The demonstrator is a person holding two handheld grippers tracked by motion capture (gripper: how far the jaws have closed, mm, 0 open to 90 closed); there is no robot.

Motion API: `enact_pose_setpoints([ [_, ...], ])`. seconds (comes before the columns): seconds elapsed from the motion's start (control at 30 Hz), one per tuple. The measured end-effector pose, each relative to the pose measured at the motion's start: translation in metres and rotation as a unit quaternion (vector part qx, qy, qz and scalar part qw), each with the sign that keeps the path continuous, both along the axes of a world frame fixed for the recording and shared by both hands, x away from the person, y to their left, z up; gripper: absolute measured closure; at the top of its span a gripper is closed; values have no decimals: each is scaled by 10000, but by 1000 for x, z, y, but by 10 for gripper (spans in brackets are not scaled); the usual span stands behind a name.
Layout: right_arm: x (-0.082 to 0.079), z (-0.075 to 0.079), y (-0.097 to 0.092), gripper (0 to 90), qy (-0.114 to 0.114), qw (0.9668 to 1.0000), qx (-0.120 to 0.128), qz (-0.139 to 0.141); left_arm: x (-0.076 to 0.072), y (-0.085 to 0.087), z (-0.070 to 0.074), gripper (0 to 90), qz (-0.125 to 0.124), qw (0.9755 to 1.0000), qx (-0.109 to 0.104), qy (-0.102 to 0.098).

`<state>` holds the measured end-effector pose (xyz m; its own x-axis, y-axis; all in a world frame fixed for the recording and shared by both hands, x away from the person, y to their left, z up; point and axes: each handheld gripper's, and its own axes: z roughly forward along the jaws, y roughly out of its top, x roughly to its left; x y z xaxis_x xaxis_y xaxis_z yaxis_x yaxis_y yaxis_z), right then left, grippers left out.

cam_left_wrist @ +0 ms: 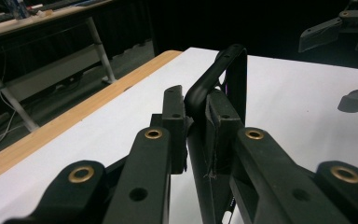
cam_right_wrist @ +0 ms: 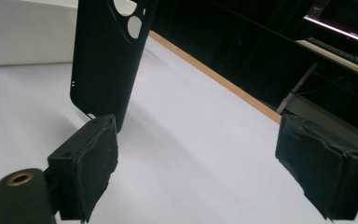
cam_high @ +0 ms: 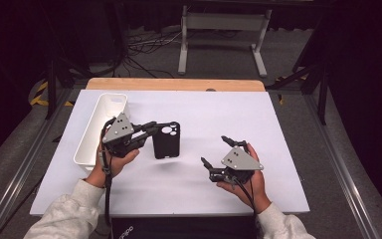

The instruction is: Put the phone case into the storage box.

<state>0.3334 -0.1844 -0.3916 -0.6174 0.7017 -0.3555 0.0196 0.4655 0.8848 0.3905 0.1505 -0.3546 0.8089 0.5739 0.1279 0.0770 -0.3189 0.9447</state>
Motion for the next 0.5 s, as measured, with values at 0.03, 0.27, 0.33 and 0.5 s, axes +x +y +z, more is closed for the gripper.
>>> enact_pose_setpoints([
  [0.03,0,0,-1,134,-2,10000,-10,-2,0,0,0,809,13,10000,-29,-20],
  [0.27,-5,-4,-9,120,4,10000,21,22,1,2,1,809,29,10000,-11,-61],
  [0.33,-6,-5,-11,120,21,10000,21,38,0,4,2,809,5,10000,-10,-25],
  [0.5,-10,-11,-15,117,55,10000,53,-5,0,6,4,809,18,10000,-27,-84],
])
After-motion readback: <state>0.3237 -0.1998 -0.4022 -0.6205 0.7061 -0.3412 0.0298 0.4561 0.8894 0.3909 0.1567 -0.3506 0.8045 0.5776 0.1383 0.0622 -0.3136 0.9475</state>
